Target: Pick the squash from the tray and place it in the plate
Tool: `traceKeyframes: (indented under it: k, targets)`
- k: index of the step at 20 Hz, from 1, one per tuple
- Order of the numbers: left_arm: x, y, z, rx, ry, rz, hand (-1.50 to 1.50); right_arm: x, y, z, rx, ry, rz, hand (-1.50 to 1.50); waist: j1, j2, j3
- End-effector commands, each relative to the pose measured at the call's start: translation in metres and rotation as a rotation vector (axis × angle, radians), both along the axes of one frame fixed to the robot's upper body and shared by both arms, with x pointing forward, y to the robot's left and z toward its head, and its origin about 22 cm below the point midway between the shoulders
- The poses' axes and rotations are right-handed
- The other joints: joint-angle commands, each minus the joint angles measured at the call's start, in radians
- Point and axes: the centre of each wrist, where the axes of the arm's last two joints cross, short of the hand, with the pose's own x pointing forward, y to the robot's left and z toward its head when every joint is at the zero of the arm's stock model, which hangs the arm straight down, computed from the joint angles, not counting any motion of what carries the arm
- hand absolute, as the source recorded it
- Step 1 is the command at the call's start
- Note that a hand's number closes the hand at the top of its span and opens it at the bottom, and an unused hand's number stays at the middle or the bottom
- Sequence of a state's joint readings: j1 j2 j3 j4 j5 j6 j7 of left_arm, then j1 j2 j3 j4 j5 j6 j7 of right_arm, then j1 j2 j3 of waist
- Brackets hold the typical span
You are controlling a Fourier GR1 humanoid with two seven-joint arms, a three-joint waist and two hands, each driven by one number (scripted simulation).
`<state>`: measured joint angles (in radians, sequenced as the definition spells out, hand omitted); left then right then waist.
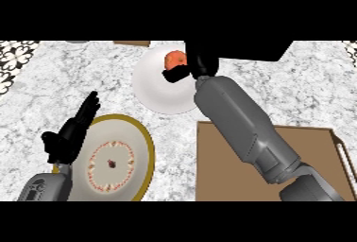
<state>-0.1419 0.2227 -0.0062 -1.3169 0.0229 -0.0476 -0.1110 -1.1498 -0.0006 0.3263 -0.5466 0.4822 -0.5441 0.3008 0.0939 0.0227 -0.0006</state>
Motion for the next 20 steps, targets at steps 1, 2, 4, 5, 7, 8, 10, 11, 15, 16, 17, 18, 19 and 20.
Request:
traceKeyframes:
  k: [1,2,4,5,7,8,10,11,15,16,17,18,19,20]
  targets:
    - [0.000,-0.006,-0.004,-0.002,0.007,-0.002,0.00,0.005,-0.004,-0.008,0.051,0.075,-0.043,-1.50,0.004,0.002,0.000]
    - [0.001,-0.001,0.004,0.002,0.005,-0.011,0.00,0.004,-0.002,-0.008,0.062,0.088,-0.051,-1.50,0.014,0.001,0.000]
    - [0.010,-0.018,0.002,0.005,0.005,-0.031,0.00,0.002,-0.005,-0.015,0.133,0.056,-0.087,-1.50,0.024,0.009,0.000]
    - [0.005,-0.015,-0.001,0.004,0.012,-0.023,0.00,0.003,-0.005,-0.012,0.165,0.043,-0.067,-1.50,0.006,0.003,0.001]
    - [0.002,-0.010,-0.001,0.001,0.009,0.005,0.00,0.001,-0.010,-0.015,0.265,-0.010,-0.073,-1.50,-0.001,0.001,0.001]
    - [0.002,-0.005,-0.003,-0.009,0.007,0.001,0.00,0.005,-0.006,0.003,0.330,-0.036,-0.097,-1.50,0.002,0.003,0.001]
    - [-0.008,-0.015,-0.009,-0.017,-0.005,-0.005,0.00,0.006,-0.016,-0.006,0.416,-0.062,-0.146,-1.50,-0.002,0.002,0.002]
    - [-0.011,0.008,-0.013,-0.005,0.007,0.038,0.00,0.006,-0.022,-0.007,0.456,-0.071,-0.111,-1.50,-0.038,-0.005,0.002]
    - [-0.018,0.008,-0.012,-0.014,-0.006,0.044,0.00,0.001,-0.051,-0.037,0.621,-0.062,-0.096,-1.50,-0.055,-0.009,0.002]
    - [-0.012,0.014,-0.011,-0.014,0.007,0.059,0.00,0.010,-0.059,-0.023,0.662,-0.079,-0.068,-1.50,-0.053,-0.003,0.002]
    - [-0.018,0.012,-0.001,0.004,0.006,0.062,0.00,-0.001,-0.075,-0.056,0.662,-0.078,-0.072,-1.50,-0.058,-0.011,0.003]
    - [-0.015,0.016,-0.006,-0.012,0.005,0.091,0.00,0.006,-0.091,-0.042,0.687,-0.079,-0.036,-1.50,-0.073,-0.014,0.002]
    - [-0.017,0.028,-0.002,0.001,0.006,0.063,0.00,0.001,-0.089,-0.061,0.680,-0.086,-0.058,-1.50,-0.069,-0.014,0.002]
    - [-0.006,0.018,0.003,-0.003,-0.003,0.071,0.00,0.000,-0.100,-0.069,0.671,-0.088,-0.045,-1.50,-0.073,-0.013,0.002]
